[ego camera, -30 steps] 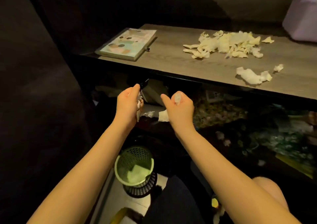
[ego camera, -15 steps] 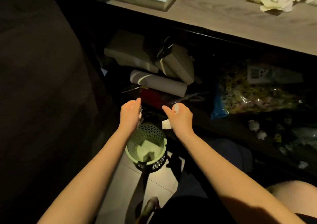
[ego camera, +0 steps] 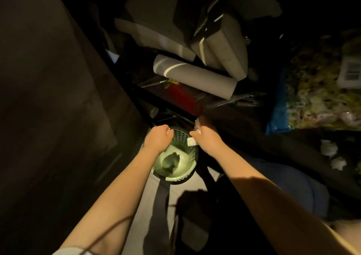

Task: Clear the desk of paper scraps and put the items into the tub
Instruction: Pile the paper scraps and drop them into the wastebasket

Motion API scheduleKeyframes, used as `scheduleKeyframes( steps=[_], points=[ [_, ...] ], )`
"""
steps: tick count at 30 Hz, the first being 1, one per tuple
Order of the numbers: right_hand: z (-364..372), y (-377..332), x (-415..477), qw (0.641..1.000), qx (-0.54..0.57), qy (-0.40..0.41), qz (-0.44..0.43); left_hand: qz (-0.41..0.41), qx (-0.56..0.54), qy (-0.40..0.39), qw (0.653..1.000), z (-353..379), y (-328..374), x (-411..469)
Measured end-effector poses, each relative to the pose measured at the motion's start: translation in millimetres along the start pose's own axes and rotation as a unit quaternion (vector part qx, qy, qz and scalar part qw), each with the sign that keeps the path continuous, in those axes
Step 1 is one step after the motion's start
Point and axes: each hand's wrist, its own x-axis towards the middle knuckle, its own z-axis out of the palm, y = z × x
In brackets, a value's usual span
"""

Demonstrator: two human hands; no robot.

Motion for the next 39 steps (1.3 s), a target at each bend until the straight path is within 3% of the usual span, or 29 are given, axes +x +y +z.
scheduleKeyframes(
  steps=[4,10,17,22,29,39],
  points=[
    [1,7,3,0.995,-0.085,-0.046,-0.035,0.034,0.119,-0.049,0.991,16,-12,9],
    [5,15,-1,0.981,-0.147,-0.02,-0.128,0.038,0.218,-0.151,0.963,41,-17,16],
    [12,17,0,0.975,-0.171,-0.001,-0.143,0.007,0.199,-0.205,0.958,45,-24,21],
    [23,14,9,0.969,-0.188,-0.013,-0.161,0.019,0.233,-0.196,0.952,25,-40,22],
    [56,5,34,0.962,-0.219,-0.034,-0.158,0.005,0.196,-0.128,0.972,-14,-55,11],
    [86,6,54,0.933,-0.304,-0.158,-0.108,0.017,0.217,-0.134,0.967,-33,-60,-12]
  ],
)
